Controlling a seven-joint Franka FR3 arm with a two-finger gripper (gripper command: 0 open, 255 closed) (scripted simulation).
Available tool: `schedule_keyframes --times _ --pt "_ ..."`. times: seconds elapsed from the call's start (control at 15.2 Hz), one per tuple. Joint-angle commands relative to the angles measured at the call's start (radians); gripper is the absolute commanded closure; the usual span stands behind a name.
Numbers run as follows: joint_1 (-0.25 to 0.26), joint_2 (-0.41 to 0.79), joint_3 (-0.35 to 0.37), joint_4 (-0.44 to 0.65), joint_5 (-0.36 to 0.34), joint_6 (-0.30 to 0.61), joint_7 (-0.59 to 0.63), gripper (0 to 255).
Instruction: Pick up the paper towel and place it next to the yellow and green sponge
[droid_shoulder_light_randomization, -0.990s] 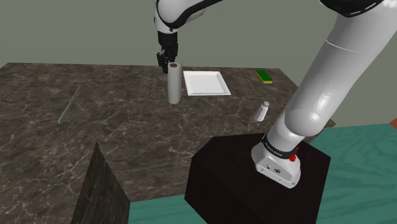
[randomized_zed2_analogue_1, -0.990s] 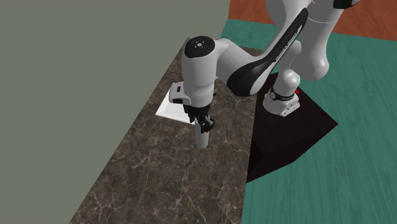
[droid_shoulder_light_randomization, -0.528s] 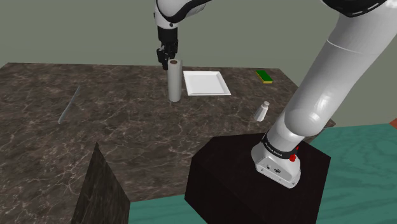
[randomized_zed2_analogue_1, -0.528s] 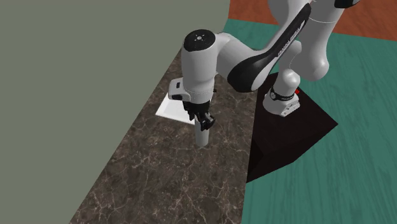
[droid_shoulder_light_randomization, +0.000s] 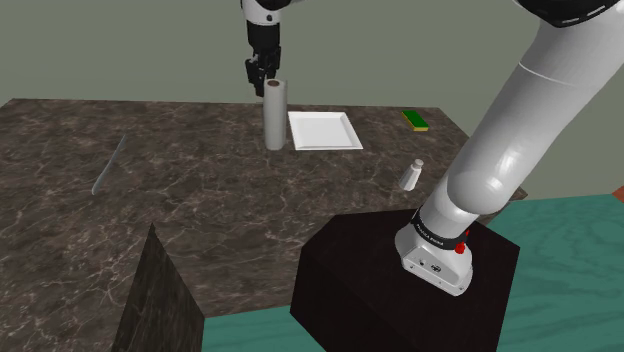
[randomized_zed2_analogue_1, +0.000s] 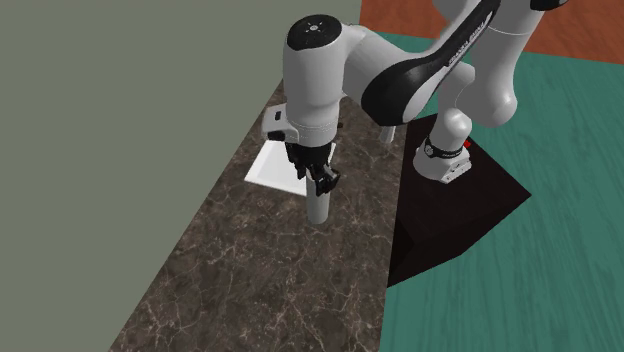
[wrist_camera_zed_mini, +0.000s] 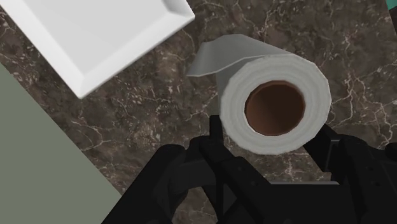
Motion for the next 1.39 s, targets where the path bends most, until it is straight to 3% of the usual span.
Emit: schedule_keyframes --times 0.0,1.32 --pt "0.000 -0.003 0.000 0.025 0.001 -0.028 -0.001 255" --pt "0.001 -0.007 0.001 0.290 0.004 -0.297 -0.008 255"
